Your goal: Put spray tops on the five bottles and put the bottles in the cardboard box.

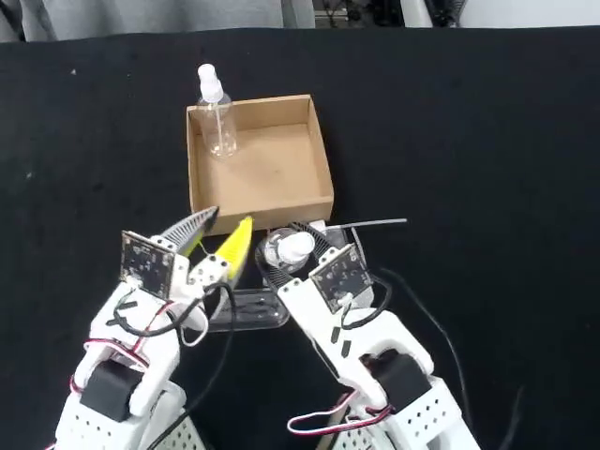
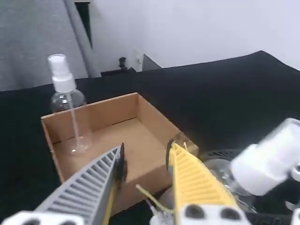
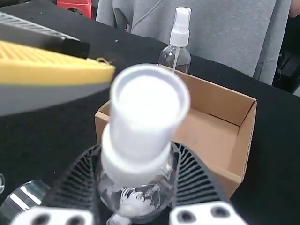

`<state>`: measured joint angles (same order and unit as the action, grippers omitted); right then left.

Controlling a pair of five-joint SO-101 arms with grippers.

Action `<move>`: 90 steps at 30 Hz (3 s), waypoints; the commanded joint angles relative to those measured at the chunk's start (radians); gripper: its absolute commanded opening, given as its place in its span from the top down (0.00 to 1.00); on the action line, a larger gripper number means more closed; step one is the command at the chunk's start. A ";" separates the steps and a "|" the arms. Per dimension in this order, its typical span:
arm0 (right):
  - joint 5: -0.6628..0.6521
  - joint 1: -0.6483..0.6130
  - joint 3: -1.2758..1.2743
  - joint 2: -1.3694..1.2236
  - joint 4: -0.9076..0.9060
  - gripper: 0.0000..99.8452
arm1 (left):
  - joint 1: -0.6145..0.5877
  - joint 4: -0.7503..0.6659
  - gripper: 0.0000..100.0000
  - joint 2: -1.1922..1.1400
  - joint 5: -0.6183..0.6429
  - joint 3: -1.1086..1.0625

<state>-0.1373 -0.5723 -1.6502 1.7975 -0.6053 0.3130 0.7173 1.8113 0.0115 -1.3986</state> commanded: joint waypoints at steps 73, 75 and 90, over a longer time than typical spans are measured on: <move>-0.074 0.023 0.621 -0.335 -0.068 0.99 | -0.476 0.005 0.84 0.012 0.002 -0.302; -0.071 0.023 0.656 -0.423 -0.029 0.99 | -0.476 0.005 0.84 0.012 0.002 -0.302; -0.071 0.023 0.898 -0.941 0.152 0.99 | -0.476 0.005 0.84 0.012 0.002 -0.302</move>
<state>-0.2002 -0.5662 -0.8585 0.9367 -0.5025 -0.1534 0.7173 1.8159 0.0115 -1.6747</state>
